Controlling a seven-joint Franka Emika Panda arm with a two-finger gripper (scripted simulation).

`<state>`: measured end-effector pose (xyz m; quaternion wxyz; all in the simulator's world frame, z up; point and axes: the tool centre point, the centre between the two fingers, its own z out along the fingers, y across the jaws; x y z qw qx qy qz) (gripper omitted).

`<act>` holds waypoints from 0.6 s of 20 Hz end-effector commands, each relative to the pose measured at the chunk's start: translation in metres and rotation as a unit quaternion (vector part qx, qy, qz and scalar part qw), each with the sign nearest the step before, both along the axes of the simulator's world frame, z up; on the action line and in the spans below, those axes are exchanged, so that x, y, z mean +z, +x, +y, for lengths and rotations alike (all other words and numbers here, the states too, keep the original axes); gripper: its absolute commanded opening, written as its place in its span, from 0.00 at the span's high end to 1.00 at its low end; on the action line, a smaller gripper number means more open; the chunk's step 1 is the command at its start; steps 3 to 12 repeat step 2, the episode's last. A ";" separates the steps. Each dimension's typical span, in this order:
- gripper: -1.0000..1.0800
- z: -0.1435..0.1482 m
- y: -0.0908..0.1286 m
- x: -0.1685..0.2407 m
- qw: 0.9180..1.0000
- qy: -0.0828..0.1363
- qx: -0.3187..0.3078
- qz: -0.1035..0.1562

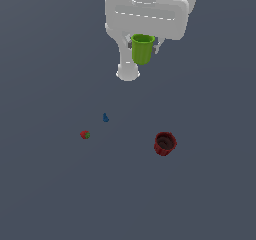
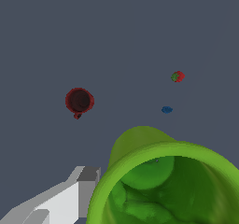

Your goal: Pick up a designated object from a clutter of objects.

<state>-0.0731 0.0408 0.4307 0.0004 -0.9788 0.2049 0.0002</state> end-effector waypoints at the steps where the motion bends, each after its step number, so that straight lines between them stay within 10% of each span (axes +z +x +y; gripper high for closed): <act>1: 1.00 -0.002 -0.002 0.004 1.000 0.000 0.000 0.000; 12: 1.00 -0.002 -0.002 0.004 1.000 0.000 0.000 0.000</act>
